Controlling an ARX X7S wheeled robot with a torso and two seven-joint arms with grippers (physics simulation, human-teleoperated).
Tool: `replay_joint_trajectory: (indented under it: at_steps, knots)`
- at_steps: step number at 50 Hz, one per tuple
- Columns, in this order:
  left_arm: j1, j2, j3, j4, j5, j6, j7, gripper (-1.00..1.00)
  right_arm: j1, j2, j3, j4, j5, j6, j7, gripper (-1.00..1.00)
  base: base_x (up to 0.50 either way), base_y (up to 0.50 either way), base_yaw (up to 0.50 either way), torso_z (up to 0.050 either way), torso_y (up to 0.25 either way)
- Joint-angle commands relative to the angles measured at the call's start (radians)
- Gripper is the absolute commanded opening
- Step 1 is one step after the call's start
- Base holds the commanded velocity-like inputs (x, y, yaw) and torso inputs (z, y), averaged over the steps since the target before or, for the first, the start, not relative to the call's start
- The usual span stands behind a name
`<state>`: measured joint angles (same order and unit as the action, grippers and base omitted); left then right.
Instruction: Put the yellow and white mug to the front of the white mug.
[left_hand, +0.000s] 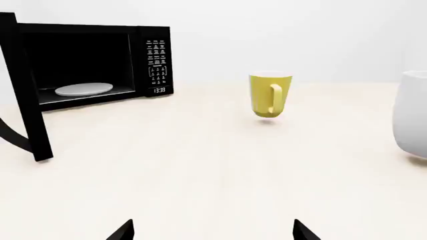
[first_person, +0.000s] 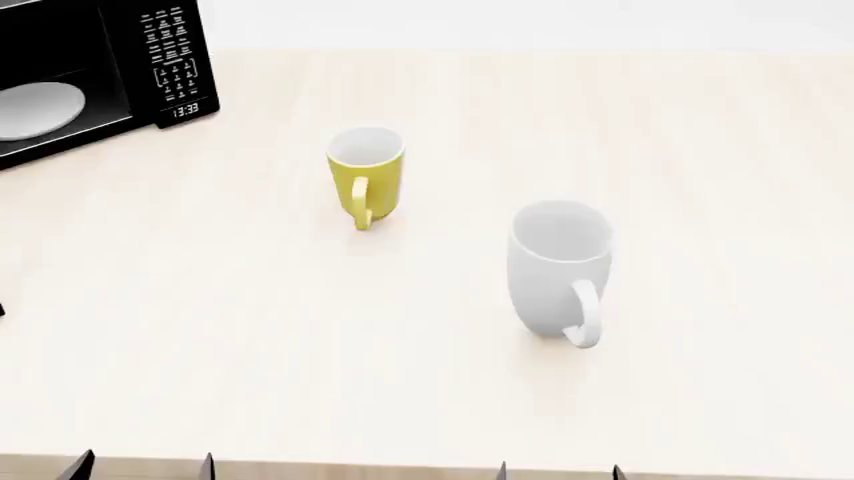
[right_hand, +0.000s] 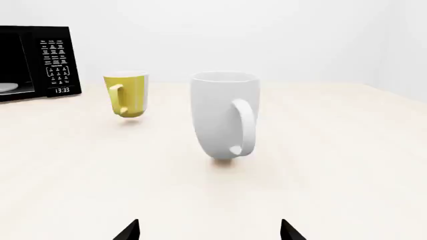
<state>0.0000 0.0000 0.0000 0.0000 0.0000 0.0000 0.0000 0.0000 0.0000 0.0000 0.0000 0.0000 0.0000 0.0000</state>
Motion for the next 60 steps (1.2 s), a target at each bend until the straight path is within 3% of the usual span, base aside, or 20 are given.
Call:
replay_joint_trajectory:
  at_steps: [1,4,5,6,26,48,60]
  knots:
    - [-0.006,-0.018,0.014,-0.017,0.017,0.025,-0.045,1.00,0.009,0.014,-0.009,-0.003,0.089,0.043,-0.027,1.00,0.00,0.00,0.00,0.000,0.000]
    - [0.005,-0.047,0.043,0.009,-0.004,0.000,-0.005,1.00,-0.003,0.030,-0.034,-0.031,0.080,0.054,-0.007,1.00,0.00,0.00,0.00,0.000,0.000]
    - [-0.003,-0.058,0.067,-0.025,0.079,0.037,-0.052,1.00,-0.012,0.036,-0.092,-0.039,-0.070,0.043,0.128,1.00,0.00,0.00,0.00,0.000,0.000]
    - [0.004,-0.063,0.079,-0.024,0.095,0.061,-0.059,1.00,-0.012,0.038,-0.098,-0.039,-0.137,0.043,0.135,1.00,0.00,0.00,0.00,0.000,0.000]
    - [0.009,-0.090,0.109,-0.016,0.088,0.073,-0.099,1.00,-0.023,0.071,-0.122,-0.082,-0.122,0.049,0.201,1.00,0.00,0.00,0.00,0.000,0.000]
    - [-0.004,-0.128,0.111,-0.004,0.068,0.061,-0.130,1.00,-0.139,0.142,0.184,-0.378,-0.009,0.192,0.334,1.00,0.00,0.00,0.00,0.000,0.000]
    - [0.072,-0.146,0.102,0.165,0.070,0.047,-0.158,1.00,-0.145,0.167,0.144,-0.343,-0.020,0.120,0.320,1.00,0.26,-0.15,0.00,0.000,0.000]
